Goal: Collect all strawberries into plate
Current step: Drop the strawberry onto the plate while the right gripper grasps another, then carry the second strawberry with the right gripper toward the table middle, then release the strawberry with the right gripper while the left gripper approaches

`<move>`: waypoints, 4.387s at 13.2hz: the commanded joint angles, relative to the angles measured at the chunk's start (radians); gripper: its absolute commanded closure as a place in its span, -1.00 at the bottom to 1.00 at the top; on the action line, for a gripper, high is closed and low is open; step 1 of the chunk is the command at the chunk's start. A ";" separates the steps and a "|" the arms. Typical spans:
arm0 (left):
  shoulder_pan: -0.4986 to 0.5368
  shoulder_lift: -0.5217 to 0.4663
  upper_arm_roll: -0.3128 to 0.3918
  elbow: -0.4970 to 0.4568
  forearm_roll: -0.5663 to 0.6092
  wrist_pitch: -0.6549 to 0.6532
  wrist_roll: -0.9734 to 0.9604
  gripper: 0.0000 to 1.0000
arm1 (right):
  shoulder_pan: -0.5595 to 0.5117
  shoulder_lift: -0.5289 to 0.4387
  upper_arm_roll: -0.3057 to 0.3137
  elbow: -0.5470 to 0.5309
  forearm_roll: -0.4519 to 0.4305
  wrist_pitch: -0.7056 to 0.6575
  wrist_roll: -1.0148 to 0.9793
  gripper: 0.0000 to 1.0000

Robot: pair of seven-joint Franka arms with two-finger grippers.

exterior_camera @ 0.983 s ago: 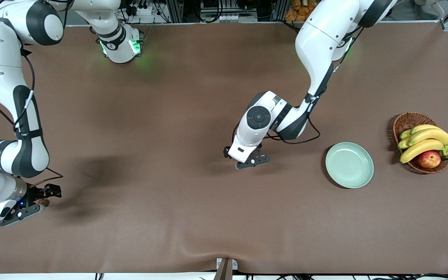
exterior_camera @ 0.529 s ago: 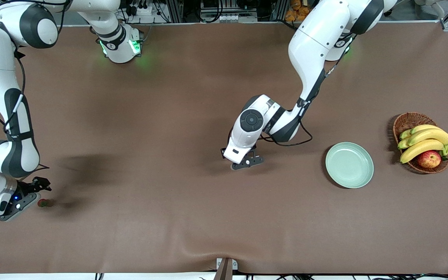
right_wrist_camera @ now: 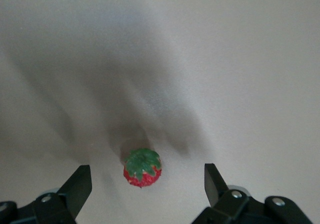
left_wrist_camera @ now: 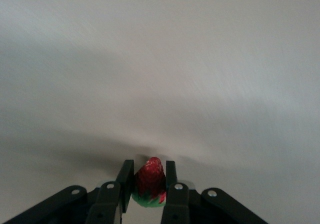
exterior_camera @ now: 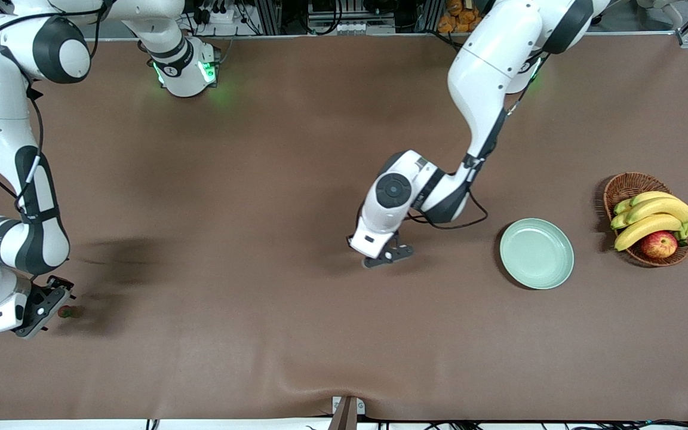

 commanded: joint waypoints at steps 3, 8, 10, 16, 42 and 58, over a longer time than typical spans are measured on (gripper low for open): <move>0.258 -0.208 -0.017 -0.112 0.028 -0.236 0.080 1.00 | -0.029 0.036 0.019 0.005 -0.008 0.069 -0.102 -1.00; 0.516 -0.182 -0.013 -0.144 0.124 -0.315 0.431 1.00 | -0.026 0.042 0.019 0.007 -0.006 0.082 -0.090 1.00; 0.556 -0.164 -0.014 -0.148 0.177 -0.314 0.450 1.00 | -0.021 0.040 0.020 0.013 -0.005 0.082 -0.088 1.00; 0.572 -0.153 -0.014 -0.152 0.180 -0.306 0.451 -0.91 | 0.063 -0.030 0.031 0.021 0.015 0.050 0.014 1.00; 0.563 -0.469 -0.125 -0.064 0.100 -0.563 0.519 -1.00 | 0.919 -0.007 0.152 0.015 0.023 -0.106 1.989 1.00; 0.147 -0.150 -0.137 0.080 0.103 -0.328 -0.117 -1.00 | 0.558 -0.262 0.148 -0.001 0.027 -0.355 1.966 -1.00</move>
